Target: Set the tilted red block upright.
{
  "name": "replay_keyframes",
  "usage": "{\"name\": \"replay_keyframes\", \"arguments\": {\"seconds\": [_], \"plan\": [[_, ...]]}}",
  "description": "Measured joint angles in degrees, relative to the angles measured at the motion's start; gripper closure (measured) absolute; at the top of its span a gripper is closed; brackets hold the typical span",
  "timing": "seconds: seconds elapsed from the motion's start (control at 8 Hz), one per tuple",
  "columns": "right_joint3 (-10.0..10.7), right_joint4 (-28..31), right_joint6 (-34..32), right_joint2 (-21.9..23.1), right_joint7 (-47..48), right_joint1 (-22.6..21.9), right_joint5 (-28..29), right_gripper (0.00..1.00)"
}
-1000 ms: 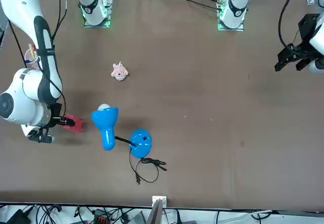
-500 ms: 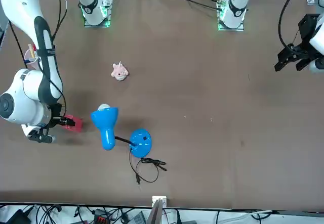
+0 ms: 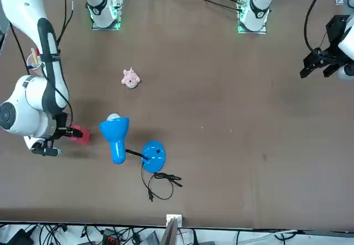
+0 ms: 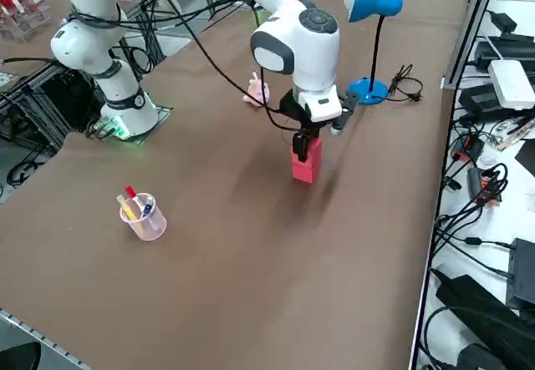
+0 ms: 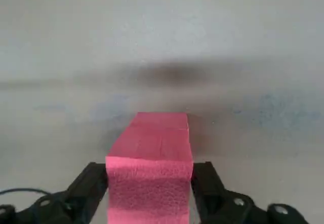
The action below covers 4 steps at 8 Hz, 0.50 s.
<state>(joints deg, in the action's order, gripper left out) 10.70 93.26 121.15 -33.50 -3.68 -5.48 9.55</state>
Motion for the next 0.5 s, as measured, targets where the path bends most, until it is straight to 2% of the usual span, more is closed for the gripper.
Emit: {"name": "replay_keyframes", "arguments": {"seconds": [0.5], "plan": [[0.0, -0.31, 0.05, 0.15, -0.22, -0.14, 0.0, 0.0]]}}
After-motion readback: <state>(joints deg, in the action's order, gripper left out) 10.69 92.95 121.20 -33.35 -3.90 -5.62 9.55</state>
